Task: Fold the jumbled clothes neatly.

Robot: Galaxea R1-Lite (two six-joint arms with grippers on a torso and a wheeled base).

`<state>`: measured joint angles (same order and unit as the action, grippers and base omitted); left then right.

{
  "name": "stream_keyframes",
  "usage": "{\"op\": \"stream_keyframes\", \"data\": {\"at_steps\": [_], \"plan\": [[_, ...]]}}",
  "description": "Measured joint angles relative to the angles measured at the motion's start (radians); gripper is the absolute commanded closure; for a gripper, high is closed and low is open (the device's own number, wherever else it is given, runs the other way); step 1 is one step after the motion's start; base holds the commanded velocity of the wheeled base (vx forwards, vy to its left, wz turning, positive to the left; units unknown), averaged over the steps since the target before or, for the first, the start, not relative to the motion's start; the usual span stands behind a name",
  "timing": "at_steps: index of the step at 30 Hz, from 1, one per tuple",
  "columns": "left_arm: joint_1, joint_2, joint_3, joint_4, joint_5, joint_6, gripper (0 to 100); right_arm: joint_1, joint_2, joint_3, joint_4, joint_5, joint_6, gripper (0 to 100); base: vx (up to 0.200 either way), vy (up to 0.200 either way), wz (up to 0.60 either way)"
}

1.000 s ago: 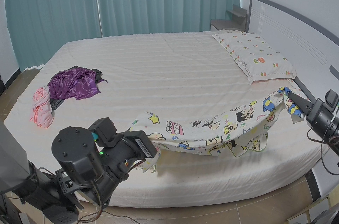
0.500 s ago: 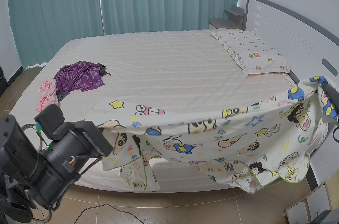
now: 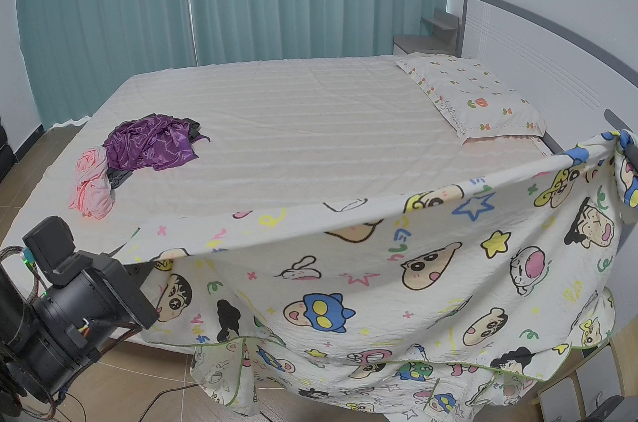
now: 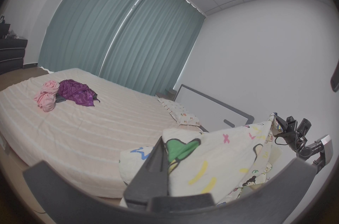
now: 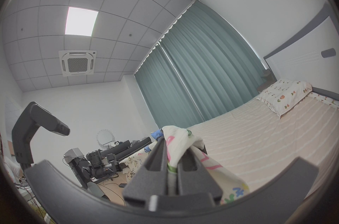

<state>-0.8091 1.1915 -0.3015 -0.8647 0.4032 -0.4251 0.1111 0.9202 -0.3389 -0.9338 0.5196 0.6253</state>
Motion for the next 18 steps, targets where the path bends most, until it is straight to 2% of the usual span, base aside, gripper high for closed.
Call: {"op": "stream_keyframes", "data": {"at_steps": [2,6,12,18], "plan": [[0.010,0.029,-0.009,0.002,-0.003,-0.031,100,-0.008,0.027,-0.004,-0.002,0.000,-0.003,100,0.000,0.000,0.00],[0.036,0.088,-0.025,0.005,-0.031,-0.071,100,-0.031,0.088,-0.014,-0.003,0.000,-0.014,100,0.200,0.000,0.00],[0.125,0.211,-0.093,0.007,-0.147,-0.096,100,-0.080,0.238,-0.069,-0.006,0.002,-0.045,100,0.200,0.000,0.00],[0.189,0.331,-0.166,0.005,-0.170,-0.100,100,-0.104,0.364,-0.123,-0.008,0.002,-0.081,100,0.200,0.000,0.00]]}}
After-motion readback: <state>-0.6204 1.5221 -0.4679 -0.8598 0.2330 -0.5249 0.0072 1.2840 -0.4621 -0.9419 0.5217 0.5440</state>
